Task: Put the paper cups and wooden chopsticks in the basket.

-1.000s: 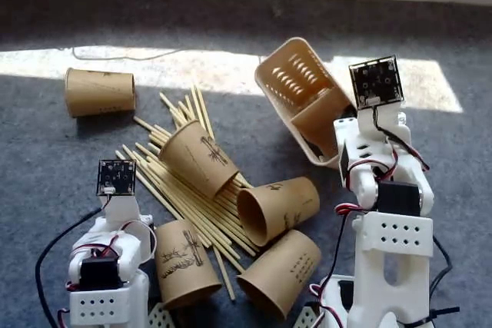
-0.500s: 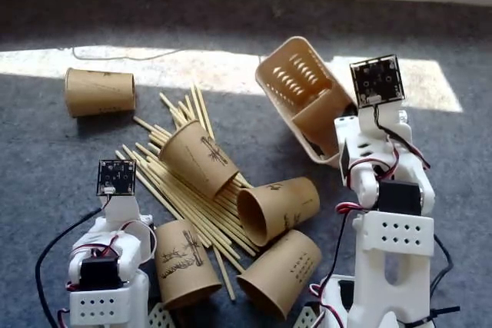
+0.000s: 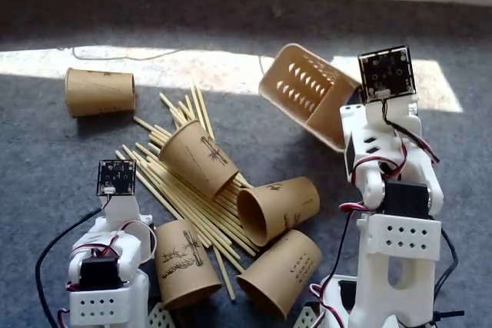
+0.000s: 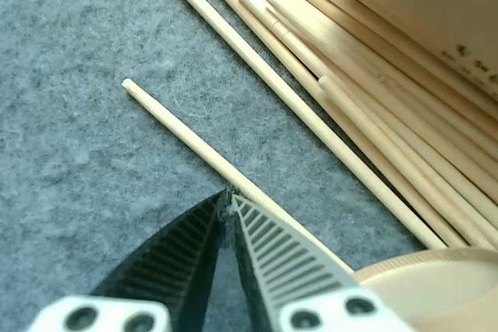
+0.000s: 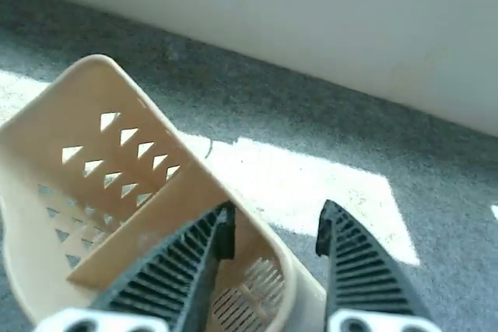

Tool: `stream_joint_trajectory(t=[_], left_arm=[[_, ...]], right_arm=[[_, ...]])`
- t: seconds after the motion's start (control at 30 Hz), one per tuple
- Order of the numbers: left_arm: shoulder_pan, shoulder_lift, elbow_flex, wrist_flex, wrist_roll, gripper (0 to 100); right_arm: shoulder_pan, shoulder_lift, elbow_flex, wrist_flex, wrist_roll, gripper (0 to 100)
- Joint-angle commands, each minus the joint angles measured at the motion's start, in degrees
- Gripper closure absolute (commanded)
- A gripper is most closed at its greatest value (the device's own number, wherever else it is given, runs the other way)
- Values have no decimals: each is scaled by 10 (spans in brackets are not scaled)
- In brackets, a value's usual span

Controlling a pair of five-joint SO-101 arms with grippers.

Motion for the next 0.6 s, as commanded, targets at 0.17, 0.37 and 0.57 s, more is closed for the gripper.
stream_joint_trajectory(t=[0.17, 0.37, 0.57], left_arm=[[-1, -6, 11, 2, -4, 993], [-1, -6, 11, 2, -4, 993], [-1, -6, 11, 2, -4, 993]], right_arm=[[43, -11, 7, -1, -62, 800], [49, -12, 11, 1, -62, 776], [44, -13, 6, 40, -62, 776]])
